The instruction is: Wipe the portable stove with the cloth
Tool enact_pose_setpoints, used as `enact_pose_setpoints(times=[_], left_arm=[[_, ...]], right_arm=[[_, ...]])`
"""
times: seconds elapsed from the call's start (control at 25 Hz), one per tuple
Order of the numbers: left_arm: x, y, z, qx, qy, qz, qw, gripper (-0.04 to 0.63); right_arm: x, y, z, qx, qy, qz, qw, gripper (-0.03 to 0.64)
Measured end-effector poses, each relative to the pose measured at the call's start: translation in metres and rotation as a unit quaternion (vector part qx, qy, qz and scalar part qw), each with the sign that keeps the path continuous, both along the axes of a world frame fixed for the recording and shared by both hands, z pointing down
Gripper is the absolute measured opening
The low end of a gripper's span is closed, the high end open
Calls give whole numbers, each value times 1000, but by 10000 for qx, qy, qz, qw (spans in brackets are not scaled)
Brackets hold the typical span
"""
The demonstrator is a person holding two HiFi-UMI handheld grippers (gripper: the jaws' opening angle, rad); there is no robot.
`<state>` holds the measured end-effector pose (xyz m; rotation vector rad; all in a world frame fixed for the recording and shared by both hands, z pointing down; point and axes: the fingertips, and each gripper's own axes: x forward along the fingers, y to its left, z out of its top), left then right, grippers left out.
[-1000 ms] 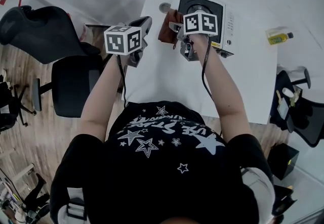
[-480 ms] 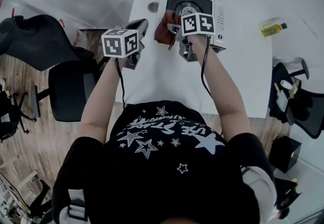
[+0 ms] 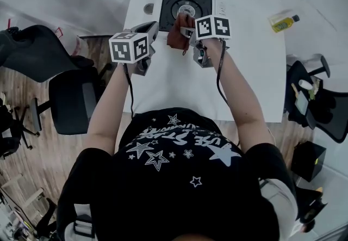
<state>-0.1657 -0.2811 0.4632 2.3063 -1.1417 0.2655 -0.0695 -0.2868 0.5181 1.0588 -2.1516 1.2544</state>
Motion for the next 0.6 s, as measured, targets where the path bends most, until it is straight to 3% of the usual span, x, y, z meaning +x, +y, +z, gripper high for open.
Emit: enact_pose_setpoints(times=[0.28,0.6], left_arm=[[40,1,2,-38,-22,117,9999,8],[74,3,3,-71,-29,64,9999,8]], right_arm=[[33,10,2,-145,-314,69,9994,67],[71,9,-1,-99,-301,52,9995,67]])
